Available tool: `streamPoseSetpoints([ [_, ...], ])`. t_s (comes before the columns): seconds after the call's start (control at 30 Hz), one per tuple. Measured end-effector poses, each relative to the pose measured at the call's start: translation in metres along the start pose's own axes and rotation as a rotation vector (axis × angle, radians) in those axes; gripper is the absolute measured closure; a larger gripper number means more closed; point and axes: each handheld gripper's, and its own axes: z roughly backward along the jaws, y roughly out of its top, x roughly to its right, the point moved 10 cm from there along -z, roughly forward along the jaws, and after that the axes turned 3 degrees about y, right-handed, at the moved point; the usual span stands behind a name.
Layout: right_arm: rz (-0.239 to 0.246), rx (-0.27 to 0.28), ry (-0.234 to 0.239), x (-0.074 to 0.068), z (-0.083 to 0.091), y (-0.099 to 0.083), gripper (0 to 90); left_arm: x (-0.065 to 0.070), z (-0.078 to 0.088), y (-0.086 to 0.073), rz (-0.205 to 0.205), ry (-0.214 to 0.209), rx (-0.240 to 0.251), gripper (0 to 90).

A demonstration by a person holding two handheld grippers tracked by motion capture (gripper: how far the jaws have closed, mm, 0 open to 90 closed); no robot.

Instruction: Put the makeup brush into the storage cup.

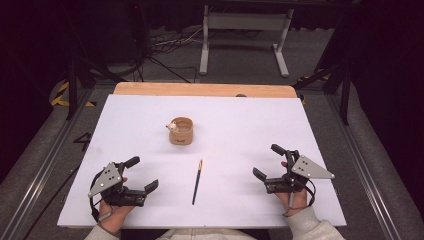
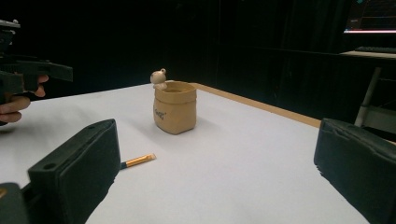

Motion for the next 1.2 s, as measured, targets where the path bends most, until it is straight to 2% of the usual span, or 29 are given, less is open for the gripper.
streamPoseSetpoints([
  [0.23, -0.003, -0.003, 0.002, -0.001, -0.001, -0.001, 0.4, 0.000, -0.003, 0.002, 0.010, 0.005, -0.013, 0.5],
  [0.43, 0.000, -0.008, 0.002, -0.001, -0.002, -0.002, 0.0, 0.007, -0.009, 0.010, 0.009, -0.020, 0.002, 0.5],
  [0.67, 0.002, -0.013, 0.001, 0.000, -0.003, -0.004, 0.0, 0.016, -0.018, 0.022, -0.019, -0.043, 0.016, 0.4],
  [0.8, 0.005, -0.021, 0.022, -0.003, -0.006, -0.005, 0.0, 0.020, -0.022, 0.027, 0.008, -0.052, 0.025, 0.4],
  [0.93, 0.037, -0.028, 0.042, -0.009, -0.009, -0.006, 0.0, 0.023, -0.025, 0.032, -0.006, -0.058, 0.026, 0.4],
  [1.2, 0.034, -0.013, 0.040, -0.007, -0.007, -0.004, 1.1, 0.032, -0.042, 0.039, 0.003, -0.090, 0.012, 0.4],
])
